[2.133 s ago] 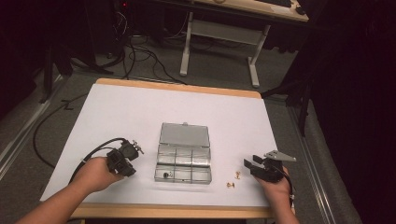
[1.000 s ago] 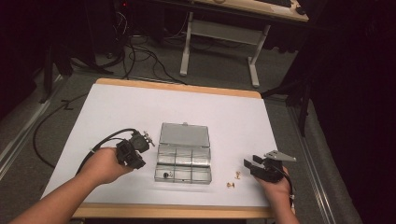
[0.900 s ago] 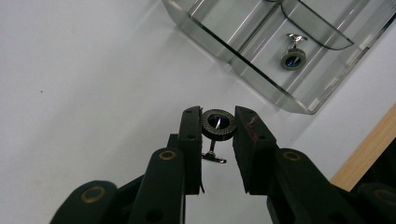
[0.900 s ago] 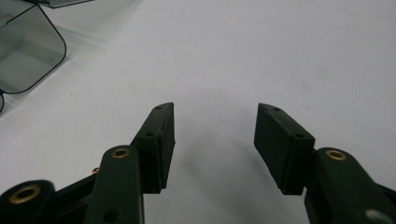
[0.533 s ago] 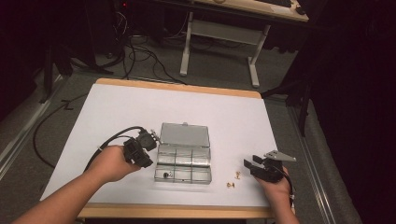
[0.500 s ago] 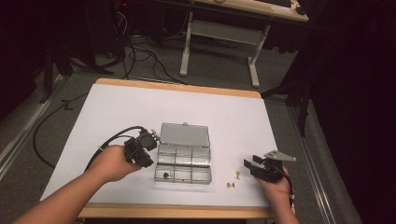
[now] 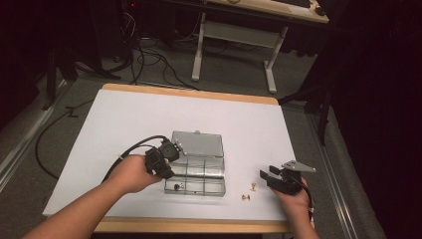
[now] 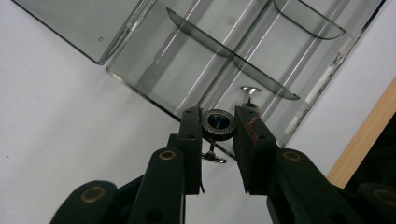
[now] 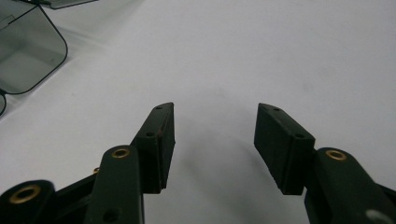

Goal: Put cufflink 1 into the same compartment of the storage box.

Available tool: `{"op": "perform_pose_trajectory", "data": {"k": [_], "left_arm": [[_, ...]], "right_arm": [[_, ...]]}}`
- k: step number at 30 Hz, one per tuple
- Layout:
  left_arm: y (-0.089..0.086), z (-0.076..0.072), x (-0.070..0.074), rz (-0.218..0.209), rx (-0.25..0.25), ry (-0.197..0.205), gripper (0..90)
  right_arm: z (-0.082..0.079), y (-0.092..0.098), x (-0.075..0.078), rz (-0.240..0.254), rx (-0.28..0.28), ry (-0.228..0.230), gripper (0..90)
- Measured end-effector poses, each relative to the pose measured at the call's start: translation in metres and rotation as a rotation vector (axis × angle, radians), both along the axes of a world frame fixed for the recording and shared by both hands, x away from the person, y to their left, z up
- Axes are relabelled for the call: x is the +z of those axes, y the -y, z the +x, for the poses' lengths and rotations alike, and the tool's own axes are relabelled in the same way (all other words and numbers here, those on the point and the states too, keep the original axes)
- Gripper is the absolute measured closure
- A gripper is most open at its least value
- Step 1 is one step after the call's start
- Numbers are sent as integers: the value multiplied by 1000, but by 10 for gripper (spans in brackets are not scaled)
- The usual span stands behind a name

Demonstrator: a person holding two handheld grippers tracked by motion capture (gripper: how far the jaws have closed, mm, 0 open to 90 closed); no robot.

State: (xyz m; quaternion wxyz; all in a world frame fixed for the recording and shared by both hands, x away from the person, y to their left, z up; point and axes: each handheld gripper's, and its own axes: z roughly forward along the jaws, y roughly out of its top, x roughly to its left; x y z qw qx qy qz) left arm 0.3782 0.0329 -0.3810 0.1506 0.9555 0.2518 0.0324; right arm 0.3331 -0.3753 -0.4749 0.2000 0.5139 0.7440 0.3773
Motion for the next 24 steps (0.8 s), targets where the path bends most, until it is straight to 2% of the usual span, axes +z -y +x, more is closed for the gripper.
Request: {"op": "perform_pose_trajectory", "data": {"k": [7,15,19,24], "left_arm": [[10,-1,-4,-6,-18,-9,735],[21,-2,-12,12,-35,-15,735],[22,-2,-18,4,-30,-31,734],[20,-1,-26,16,-25,-38,734]], "right_arm": [[0,0,0,1,1,1,487],[0,0,0,3,2,3,487],[0,0,0,2,2,0,487],[0,0,0,2,3,1,487]]}}
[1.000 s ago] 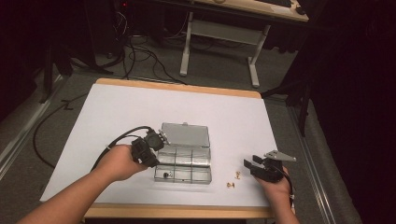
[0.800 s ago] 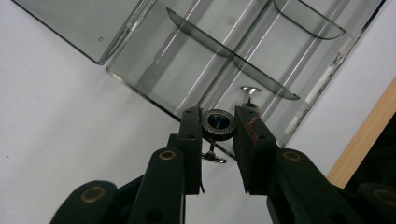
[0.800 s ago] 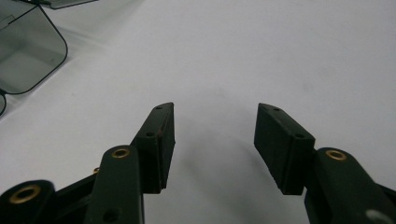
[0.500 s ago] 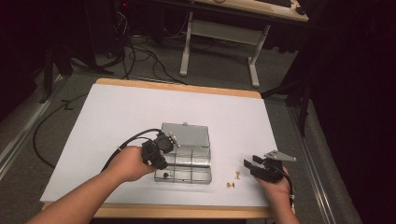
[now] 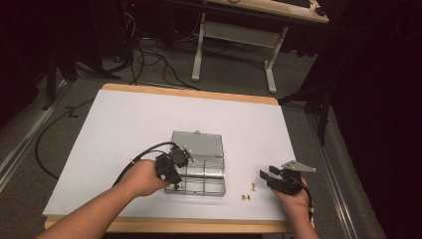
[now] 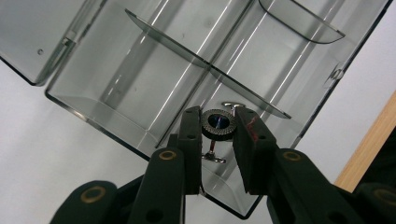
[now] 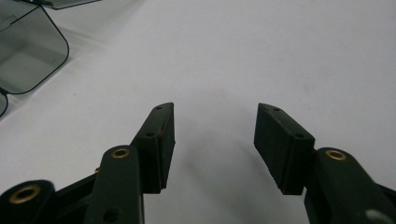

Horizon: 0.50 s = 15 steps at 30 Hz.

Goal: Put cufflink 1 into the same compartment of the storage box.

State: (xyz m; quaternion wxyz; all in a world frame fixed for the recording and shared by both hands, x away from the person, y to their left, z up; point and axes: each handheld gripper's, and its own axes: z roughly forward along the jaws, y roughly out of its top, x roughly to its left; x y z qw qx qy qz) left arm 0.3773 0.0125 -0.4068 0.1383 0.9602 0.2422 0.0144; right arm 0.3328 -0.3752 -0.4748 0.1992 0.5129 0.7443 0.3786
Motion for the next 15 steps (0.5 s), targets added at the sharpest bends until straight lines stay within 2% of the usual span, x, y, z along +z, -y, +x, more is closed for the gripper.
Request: {"op": "perform_pose_trajectory", "data": {"k": [15], "left_arm": [[5,0,-14,20,-10,-20,733]], "right_arm": [[0,0,0,-1,-1,-3,488]]}}
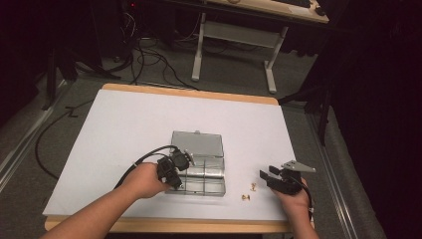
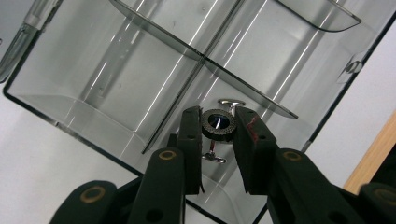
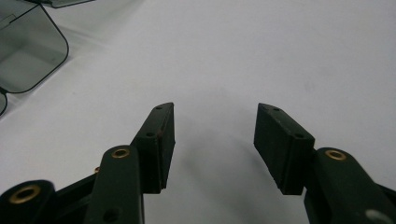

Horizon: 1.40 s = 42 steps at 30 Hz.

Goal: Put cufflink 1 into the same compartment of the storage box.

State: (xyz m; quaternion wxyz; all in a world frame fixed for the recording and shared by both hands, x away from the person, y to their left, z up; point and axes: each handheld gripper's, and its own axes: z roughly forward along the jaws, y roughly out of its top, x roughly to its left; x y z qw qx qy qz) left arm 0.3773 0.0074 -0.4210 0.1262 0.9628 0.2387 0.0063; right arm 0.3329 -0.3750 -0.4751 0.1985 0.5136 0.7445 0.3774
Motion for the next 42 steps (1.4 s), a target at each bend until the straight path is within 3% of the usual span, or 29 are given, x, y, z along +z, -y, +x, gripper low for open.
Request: {"op": "perform_pose_trajectory", "data": {"k": [18,42], "left_arm": [[-2,3,-2,8,15,-13,727],[-5,3,0,-21,32,-25,705]], "right_arm": [[1,1,0,-1,4,0,487],[1,0,0,-2,1,-4,487]]}}
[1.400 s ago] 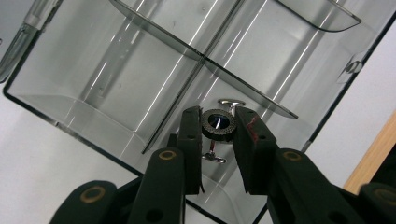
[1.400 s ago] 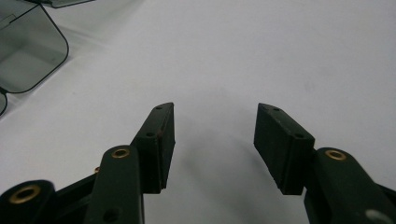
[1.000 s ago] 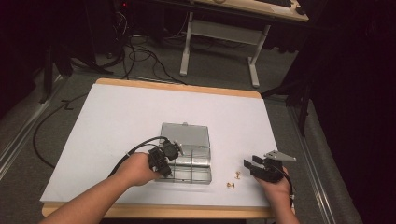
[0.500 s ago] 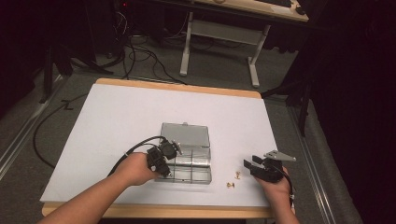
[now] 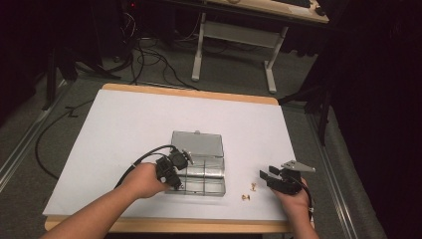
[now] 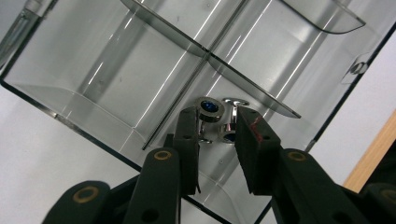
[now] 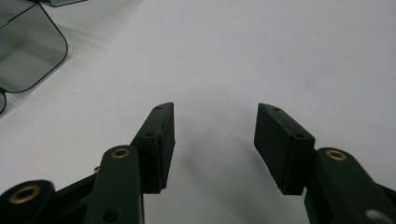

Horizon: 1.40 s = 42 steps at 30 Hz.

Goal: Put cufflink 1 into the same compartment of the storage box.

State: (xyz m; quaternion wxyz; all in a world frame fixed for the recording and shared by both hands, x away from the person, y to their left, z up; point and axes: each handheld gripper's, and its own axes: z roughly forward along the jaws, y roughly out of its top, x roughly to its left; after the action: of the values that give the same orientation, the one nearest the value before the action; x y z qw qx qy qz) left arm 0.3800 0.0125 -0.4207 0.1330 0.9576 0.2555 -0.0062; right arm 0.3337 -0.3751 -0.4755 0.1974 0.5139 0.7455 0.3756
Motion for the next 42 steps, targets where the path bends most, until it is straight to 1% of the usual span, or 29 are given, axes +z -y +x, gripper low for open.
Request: {"op": "perform_pose_trajectory", "data": {"k": [2,5,6,7,10,11,14,15,16,17,18,19,22,23,24,28,31,32,34,36,37,42], "left_arm": [[0,0,1,0,2,5,697],[-1,2,9,-4,16,20,684],[-1,2,9,-4,16,20,681],[-2,2,13,-11,22,19,677],[-3,3,17,-7,28,28,663],[-6,3,21,-8,38,34,655],[-13,5,27,-8,58,53,633],[-13,5,27,-8,58,53,633],[-21,8,31,-6,78,55,632],[-25,9,32,-4,89,59,631],[-25,9,32,-4,89,59,628],[-33,11,34,8,102,63,627],[-47,12,37,19,126,71,622],[-47,12,37,19,126,71,619],[-57,14,38,24,145,79,616],[-74,16,35,37,179,84,603],[-86,19,30,44,207,85,585],[-86,19,30,44,207,85,576],[-98,21,24,44,238,85,565],[-101,22,23,50,241,82,554],[-108,23,18,57,256,86,548],[-122,24,9,57,290,81,537]], "right_arm": [[0,0,0,-1,0,-1,487],[0,-1,0,1,-3,1,487],[0,-1,0,1,-3,1,487],[0,-1,0,1,-3,1,487],[0,-1,0,0,-4,2,487],[0,-1,0,-1,-3,0,487],[0,-1,0,-1,-2,2,486],[0,-1,0,0,-2,1,486],[0,-1,0,2,-3,2,486],[0,0,0,2,-1,2,486],[0,0,0,2,-1,2,486],[0,0,0,1,-1,3,485],[0,-1,0,3,-6,-2,485],[0,-1,0,0,-3,-3,485],[0,-1,0,-1,-3,-2,485],[0,-1,0,-2,-2,-1,485],[0,-1,0,-3,-4,-1,485],[0,-1,0,-4,-4,-1,485],[0,-1,0,-4,-4,-2,484],[0,-1,0,-3,-5,-2,484],[0,-1,0,-3,-5,-3,484],[0,-2,-1,-5,-6,-6,484]]}}
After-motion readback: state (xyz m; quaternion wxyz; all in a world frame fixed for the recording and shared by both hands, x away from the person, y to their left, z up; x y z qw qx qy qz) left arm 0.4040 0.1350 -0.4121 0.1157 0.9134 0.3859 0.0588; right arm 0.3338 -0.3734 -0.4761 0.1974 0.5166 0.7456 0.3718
